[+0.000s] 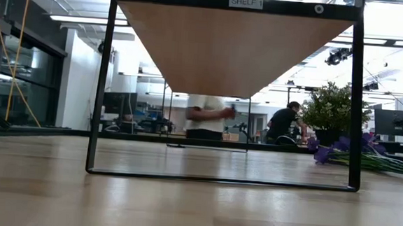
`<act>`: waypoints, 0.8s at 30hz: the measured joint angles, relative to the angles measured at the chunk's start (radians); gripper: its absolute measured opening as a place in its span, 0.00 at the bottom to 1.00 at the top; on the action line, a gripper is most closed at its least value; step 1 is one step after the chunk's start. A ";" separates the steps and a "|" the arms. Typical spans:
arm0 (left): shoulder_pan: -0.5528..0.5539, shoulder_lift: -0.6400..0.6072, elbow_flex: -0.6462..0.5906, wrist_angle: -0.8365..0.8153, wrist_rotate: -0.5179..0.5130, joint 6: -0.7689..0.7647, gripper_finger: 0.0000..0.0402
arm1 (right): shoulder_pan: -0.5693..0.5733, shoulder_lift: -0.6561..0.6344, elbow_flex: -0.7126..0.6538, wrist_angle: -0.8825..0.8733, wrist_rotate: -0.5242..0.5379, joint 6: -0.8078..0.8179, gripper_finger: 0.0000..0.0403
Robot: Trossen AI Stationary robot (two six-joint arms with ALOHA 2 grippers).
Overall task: Pick and place flowers into a vace then onto a shelf
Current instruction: Put the red flower into the right transparent vase
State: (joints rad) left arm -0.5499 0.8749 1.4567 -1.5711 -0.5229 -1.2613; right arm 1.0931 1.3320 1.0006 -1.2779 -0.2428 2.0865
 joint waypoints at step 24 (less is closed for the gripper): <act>0.000 0.000 0.000 0.000 -0.006 0.000 0.80 | -0.001 0.008 -0.110 0.041 0.053 0.022 0.23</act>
State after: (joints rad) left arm -0.5499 0.8749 1.4567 -1.5711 -0.5293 -1.2613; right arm 1.0918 1.3403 0.8907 -1.2370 -0.1894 2.1081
